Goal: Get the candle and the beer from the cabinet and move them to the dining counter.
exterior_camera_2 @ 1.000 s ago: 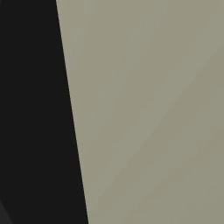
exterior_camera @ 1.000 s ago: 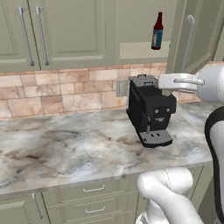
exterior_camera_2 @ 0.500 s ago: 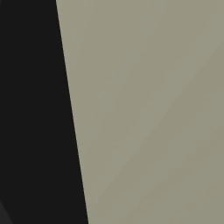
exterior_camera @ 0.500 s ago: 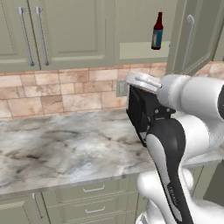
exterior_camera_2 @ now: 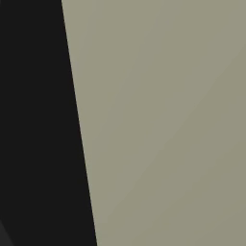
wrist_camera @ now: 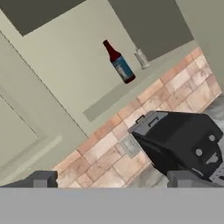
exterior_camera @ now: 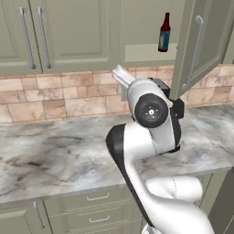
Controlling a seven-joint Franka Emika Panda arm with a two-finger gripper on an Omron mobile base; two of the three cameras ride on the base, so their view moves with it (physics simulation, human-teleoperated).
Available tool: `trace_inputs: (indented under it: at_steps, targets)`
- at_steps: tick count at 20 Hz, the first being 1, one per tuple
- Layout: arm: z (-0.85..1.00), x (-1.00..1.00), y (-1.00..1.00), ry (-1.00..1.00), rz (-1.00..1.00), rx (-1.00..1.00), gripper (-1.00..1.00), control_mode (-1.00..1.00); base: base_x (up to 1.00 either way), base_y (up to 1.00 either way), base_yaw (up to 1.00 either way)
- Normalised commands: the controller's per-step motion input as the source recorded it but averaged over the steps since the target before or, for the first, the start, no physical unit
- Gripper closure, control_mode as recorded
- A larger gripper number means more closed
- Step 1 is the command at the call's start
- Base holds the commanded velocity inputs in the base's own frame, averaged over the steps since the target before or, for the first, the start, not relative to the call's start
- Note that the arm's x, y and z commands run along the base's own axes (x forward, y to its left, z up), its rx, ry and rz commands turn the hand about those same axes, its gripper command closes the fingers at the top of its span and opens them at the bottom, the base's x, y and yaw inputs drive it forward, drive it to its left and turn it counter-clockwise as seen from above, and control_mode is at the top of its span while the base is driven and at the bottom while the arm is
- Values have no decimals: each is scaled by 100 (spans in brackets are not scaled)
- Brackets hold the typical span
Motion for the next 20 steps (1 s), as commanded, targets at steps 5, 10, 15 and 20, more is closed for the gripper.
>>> trace_inputs:
  at_steps: [5,10,15,20]
  targets:
    - [0,33,4,-15,-31,21,-100,-100,0,0,0]
    - [0,35,0,-24,-32,14,-100,-100,0,0,0]
    - [1,38,0,-13,-42,15,-100,-100,0,0,0]
    - [7,27,-2,-7,-32,21,-100,-100,0,0,0]
